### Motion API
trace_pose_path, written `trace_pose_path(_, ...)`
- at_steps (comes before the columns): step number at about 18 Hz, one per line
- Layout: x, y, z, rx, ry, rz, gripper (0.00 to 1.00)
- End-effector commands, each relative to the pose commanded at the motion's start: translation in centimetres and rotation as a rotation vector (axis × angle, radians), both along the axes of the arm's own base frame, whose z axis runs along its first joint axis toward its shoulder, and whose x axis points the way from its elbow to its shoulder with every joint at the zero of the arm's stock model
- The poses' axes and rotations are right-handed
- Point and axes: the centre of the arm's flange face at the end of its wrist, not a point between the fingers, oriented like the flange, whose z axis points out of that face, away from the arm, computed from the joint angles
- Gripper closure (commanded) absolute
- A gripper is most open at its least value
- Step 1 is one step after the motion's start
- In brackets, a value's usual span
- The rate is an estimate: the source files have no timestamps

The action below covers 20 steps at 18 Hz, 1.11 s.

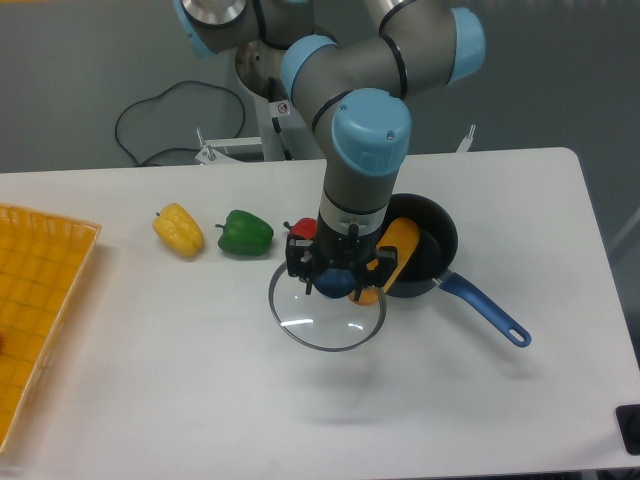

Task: Close the pot lid
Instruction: 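Carry the glass lid toward the dark saucepan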

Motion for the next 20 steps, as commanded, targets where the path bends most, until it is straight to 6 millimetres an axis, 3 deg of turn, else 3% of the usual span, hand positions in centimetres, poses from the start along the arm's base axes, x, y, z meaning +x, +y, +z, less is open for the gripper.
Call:
trace_pose_path(2, -0.1, -0.5, -0.5, -0.005, -0.003, -0.019, 0.49)
trace_pose_path(9, -0.7, -2.4, 0.3, 0.030, 0.008, -0.077, 0.49)
trace_pose_path(20, -1.1, -6.0, -1.5, 0.026, 0.024, -0.244, 0.49)
